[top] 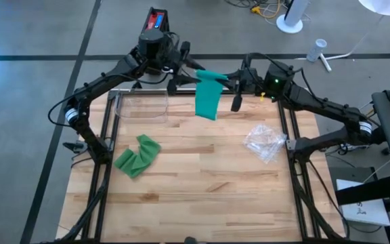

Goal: Roll bandage
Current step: Roll the blue bandage

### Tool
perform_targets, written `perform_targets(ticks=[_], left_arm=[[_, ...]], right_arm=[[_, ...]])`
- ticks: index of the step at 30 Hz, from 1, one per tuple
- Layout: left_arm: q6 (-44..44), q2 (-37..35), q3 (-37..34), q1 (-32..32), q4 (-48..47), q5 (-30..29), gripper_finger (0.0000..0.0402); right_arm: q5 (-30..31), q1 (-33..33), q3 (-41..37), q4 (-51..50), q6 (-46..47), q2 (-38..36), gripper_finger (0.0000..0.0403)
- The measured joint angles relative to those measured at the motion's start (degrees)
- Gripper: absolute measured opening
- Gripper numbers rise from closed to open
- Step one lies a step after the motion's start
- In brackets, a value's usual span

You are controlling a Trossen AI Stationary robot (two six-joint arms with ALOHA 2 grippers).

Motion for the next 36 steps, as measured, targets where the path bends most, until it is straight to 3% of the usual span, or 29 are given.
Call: perform_targets(ticks=[10, 17, 30, 36], left_arm=[[-16.04, 1.93, -0.04, -2.02, 3.22, 3.13, 0.0274], [-30.43, 1.93, -0.04, -2.13, 3.46, 5.0, 0.0293], [-41.21, 1.93, -0.06, -1.85, 4.7, 4.44, 0.0258], [-40.46, 2.03, -0.06, -1.79, 4.7, 4.03, 0.0197]], right_arm=[[0.0, 0.0, -1.1, 0.96, -17.18, -0.02, 0.0016], [2.32, 0.02, -1.1, 0.34, -29.44, 0.01, 0.0016], [2.83, 0.04, -1.1, -0.84, -40.55, 0.01, 0.0015], [2.78, 0.04, -1.12, -0.95, -41.6, 0.01, 0.0029]])
